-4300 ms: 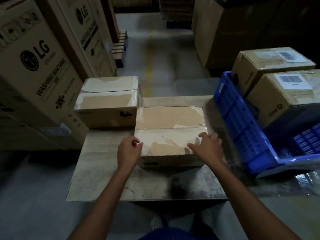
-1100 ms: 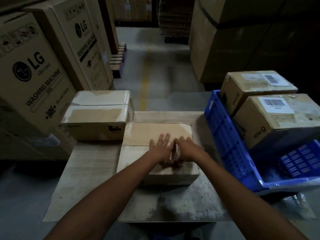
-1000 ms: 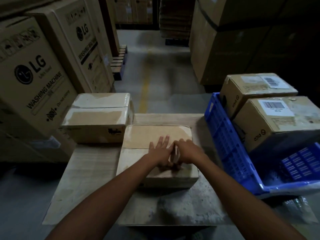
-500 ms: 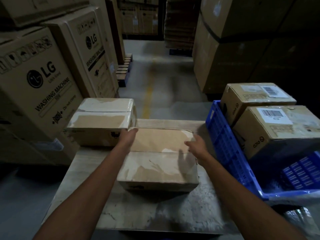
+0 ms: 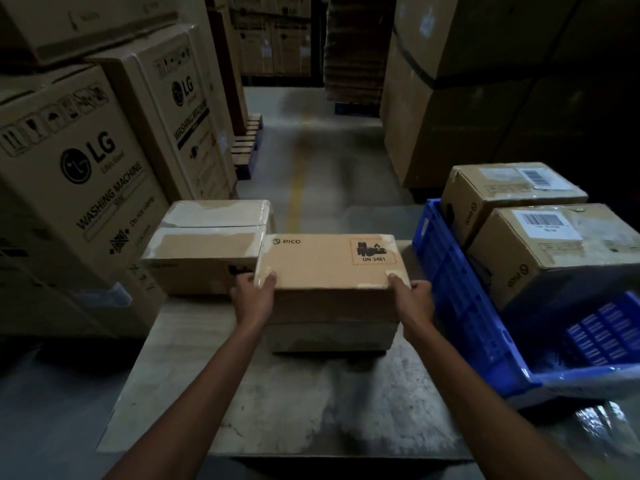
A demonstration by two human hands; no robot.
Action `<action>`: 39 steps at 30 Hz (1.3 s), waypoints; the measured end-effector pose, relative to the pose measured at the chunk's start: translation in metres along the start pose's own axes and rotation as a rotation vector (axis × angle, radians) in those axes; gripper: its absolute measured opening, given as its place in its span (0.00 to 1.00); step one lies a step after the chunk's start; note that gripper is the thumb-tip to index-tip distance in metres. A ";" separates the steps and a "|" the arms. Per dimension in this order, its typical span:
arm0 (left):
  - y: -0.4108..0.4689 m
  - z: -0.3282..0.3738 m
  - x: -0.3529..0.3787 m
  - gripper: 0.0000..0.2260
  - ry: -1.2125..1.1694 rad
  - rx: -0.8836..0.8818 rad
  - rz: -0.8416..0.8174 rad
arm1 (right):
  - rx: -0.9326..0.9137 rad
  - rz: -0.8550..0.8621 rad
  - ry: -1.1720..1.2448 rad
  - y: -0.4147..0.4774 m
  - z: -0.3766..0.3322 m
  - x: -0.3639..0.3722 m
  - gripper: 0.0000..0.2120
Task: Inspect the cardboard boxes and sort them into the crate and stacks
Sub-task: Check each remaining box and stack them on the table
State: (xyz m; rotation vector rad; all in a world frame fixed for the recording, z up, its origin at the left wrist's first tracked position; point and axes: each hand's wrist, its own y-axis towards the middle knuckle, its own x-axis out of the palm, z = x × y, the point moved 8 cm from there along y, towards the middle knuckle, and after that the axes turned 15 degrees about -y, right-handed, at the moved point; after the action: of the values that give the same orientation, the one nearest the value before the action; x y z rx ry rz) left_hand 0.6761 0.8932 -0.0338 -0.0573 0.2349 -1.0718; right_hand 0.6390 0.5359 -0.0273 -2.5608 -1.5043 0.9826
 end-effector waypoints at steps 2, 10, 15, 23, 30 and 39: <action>-0.006 -0.013 -0.004 0.23 0.024 0.024 -0.018 | 0.005 -0.020 0.013 -0.007 0.012 0.002 0.17; -0.003 0.006 0.006 0.25 0.041 0.112 -0.143 | -0.059 -0.048 0.061 -0.020 -0.004 0.003 0.14; -0.021 0.001 0.020 0.24 -0.053 0.046 -0.209 | -0.244 0.132 -0.082 -0.027 -0.062 -0.029 0.14; -0.002 0.022 0.006 0.12 -0.104 -0.018 -0.186 | -0.567 0.087 -0.283 -0.045 -0.125 -0.028 0.18; 0.002 0.129 0.005 0.20 -0.358 -0.165 -0.408 | -0.604 0.007 0.070 -0.086 -0.121 -0.009 0.10; -0.070 0.111 0.014 0.18 -0.477 -0.191 -0.655 | -0.407 -0.044 0.323 -0.111 -0.091 0.011 0.07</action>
State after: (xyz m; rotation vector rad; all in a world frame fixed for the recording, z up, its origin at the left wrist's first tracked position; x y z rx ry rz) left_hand 0.6462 0.8398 0.0836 -0.5872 -0.1290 -1.6423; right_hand 0.6034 0.6309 0.0748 -2.7453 -1.7973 0.2496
